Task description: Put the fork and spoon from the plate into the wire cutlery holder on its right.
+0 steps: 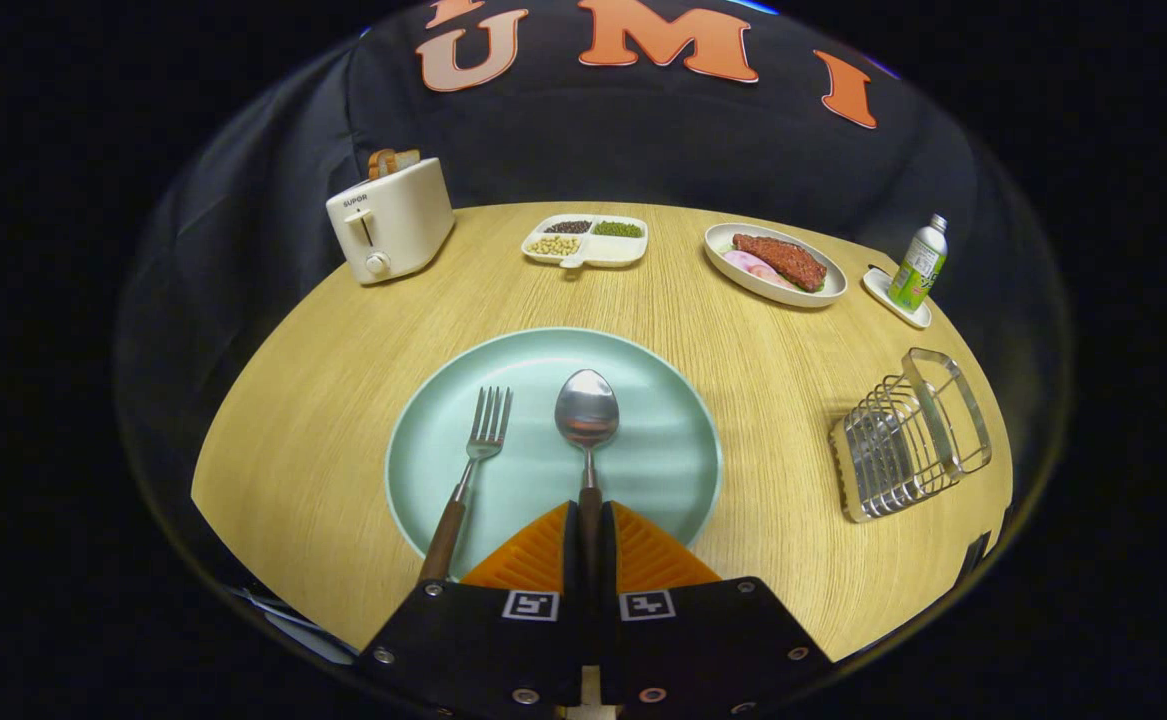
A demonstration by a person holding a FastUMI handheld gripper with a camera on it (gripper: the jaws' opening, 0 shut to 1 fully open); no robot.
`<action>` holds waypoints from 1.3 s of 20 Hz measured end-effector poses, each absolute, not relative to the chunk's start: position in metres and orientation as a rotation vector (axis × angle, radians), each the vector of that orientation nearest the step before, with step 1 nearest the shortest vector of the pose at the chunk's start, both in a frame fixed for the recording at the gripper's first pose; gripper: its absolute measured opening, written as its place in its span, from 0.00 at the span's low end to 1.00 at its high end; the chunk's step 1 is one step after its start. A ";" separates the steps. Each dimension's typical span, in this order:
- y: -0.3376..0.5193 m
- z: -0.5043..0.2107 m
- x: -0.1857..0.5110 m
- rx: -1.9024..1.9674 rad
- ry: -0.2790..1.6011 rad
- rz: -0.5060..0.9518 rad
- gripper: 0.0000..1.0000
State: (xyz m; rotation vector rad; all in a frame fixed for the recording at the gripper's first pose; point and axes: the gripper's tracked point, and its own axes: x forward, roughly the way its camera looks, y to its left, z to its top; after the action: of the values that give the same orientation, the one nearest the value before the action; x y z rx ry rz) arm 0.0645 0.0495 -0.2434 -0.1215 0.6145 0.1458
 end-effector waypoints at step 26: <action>-0.161 -0.131 0.028 -0.410 1.132 0.104 0.05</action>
State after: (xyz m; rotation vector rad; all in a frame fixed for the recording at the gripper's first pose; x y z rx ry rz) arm 0.0282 -0.1614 -0.1309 -0.4101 1.1317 0.1038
